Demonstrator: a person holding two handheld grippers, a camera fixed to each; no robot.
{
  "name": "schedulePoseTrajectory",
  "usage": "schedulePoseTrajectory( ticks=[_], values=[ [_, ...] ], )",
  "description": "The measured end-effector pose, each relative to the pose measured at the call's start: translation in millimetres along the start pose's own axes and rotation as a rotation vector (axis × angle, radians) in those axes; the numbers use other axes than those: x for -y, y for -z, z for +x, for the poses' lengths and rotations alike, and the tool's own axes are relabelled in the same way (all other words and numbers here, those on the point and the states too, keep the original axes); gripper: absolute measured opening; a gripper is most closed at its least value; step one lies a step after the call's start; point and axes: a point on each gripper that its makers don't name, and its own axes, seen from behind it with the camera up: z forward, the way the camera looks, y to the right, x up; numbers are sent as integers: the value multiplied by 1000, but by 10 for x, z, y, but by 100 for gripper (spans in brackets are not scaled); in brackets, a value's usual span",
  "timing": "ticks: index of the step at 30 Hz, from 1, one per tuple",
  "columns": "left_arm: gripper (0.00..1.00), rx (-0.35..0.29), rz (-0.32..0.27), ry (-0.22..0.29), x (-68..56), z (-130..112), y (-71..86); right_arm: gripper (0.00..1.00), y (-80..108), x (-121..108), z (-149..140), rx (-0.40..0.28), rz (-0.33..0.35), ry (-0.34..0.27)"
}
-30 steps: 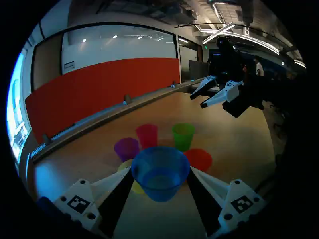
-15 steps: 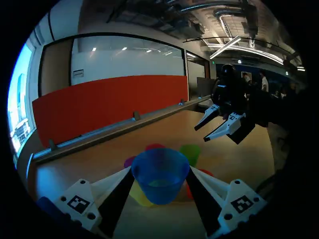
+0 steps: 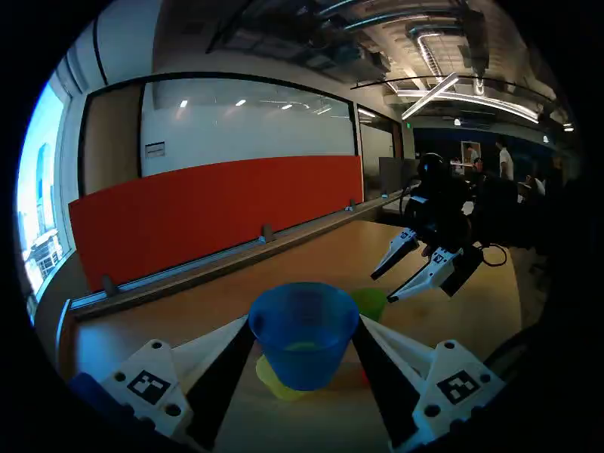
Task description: Pour water
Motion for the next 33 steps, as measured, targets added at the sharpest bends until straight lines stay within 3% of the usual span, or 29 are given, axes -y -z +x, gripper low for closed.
schedulePoseTrajectory(
  ticks=[33],
  values=[
    [87, -10, 23, 7, 64, -40, 36, 100, -450, -24, -199, 49, -7, 0]
  ],
)
